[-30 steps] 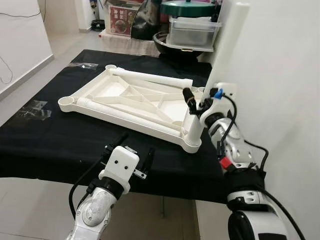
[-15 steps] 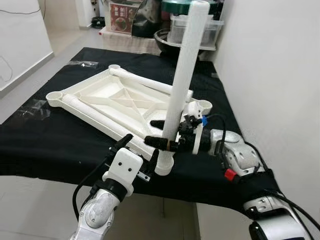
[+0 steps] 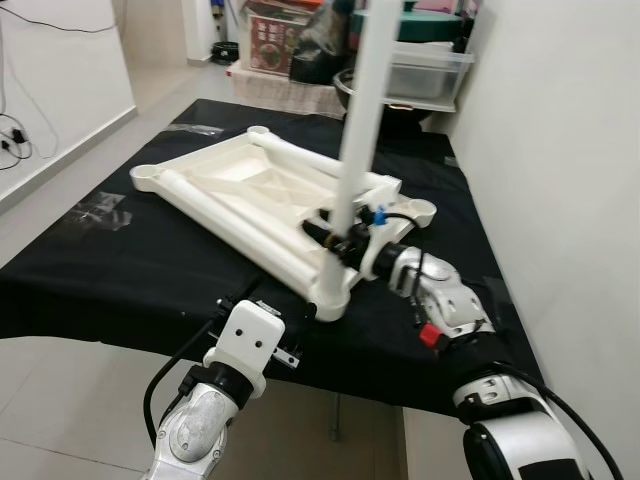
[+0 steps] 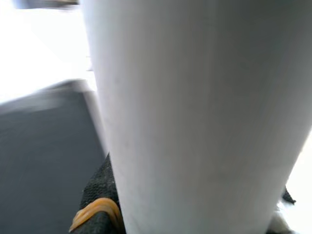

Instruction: Building children table

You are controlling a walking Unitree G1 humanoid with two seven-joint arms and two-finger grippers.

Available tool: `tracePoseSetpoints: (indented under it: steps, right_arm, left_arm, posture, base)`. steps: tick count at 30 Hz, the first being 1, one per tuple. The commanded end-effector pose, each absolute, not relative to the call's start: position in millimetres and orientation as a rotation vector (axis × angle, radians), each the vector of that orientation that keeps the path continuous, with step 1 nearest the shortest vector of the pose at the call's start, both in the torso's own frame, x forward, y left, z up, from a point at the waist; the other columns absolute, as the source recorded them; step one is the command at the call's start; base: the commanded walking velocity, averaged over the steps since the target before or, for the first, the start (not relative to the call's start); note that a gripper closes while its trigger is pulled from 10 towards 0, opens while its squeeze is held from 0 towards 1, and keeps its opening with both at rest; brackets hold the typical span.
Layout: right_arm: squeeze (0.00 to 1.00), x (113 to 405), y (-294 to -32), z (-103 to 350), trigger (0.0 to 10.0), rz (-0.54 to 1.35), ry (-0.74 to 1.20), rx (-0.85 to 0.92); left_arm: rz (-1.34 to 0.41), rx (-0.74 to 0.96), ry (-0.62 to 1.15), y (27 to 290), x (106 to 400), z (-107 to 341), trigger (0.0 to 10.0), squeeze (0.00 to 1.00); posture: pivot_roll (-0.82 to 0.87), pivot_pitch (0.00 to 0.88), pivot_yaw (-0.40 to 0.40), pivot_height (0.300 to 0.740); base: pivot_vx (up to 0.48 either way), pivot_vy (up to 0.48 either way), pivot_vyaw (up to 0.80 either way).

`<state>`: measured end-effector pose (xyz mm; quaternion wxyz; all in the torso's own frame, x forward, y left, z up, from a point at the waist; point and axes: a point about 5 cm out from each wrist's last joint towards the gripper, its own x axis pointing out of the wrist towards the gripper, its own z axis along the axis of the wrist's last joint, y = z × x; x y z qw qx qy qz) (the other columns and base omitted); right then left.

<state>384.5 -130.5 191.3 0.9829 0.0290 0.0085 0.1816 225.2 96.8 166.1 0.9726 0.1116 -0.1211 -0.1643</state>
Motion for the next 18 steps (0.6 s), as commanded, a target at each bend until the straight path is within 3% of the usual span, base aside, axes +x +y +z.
tracePoseSetpoints:
  steps: [1,3,7,11,12,13,14,15,18]
  right_arm:
    - [0.0,387.0,-152.4,194.1,0.0,0.18,0.028,0.054]
    - [0.0,379.8,-177.6,192.9,0.0,-0.148,0.029,0.073]
    - [0.0,369.6,-182.9,188.3,0.0,-0.322,0.046,0.113]
    - [0.0,365.8,-178.0,184.8,0.0,-0.366,0.06,0.134]
    - [0.0,365.5,-164.2,181.9,7.6,-0.348,0.065,0.184]
    - [0.0,367.3,-150.1,182.0,10.0,-0.31,0.048,0.24]
    - [0.0,367.3,-150.1,182.0,10.0,-0.31,0.048,0.24]
    - [1.0,369.5,-140.3,184.0,10.0,-0.261,0.025,0.259]
    - [1.0,370.8,-134.9,186.0,10.0,-0.225,-0.002,0.262]
  left_arm:
    - [-0.341,0.234,-0.243,95.1,225.7,164.9,10.0,0.0]
    - [-0.35,0.237,-0.241,95.1,226.0,164.4,10.0,0.0]
    - [-0.351,0.239,-0.241,95.5,226.4,164.4,10.0,0.0]
    - [-0.35,0.24,-0.242,95.5,226.9,164.7,10.0,0.0]
    - [-0.349,0.241,-0.242,95.4,226.7,164.8,10.0,0.0]
    - [-0.348,0.242,-0.241,95.4,226.3,164.7,10.0,0.0]
    - [-0.348,0.242,-0.241,95.4,226.3,164.7,10.0,0.0]
    - [-0.346,0.244,-0.24,95.7,226.1,164.6,10.0,0.0]
    - [-0.344,0.244,-0.239,96.2,226.0,164.4,10.0,0.0]
  posture:
    - [0.1,0.022,-0.107,0.74]
    - [0.1,0.024,-0.105,0.74]
    - [0.11,0.026,-0.104,0.74]
    - [0.11,0.028,-0.105,0.74]
    - [0.11,0.027,-0.104,0.74]
    - [0.11,0.029,-0.107,0.74]
    - [0.11,0.029,-0.107,0.74]
    - [0.11,0.029,-0.108,0.74]
    - [0.11,0.029,-0.108,0.74]
  base:
    - [0.0,0.0,0.0]
    - [0.0,0.0,0.0]
    - [0.0,0.0,0.0]
    - [0.0,0.0,0.0]
    - [0.0,0.0,0.0]
    - [0.0,0.0,0.0]
    - [0.0,0.0,0.0]
    - [0.0,0.0,0.0]
    - [0.0,0.0,0.0]
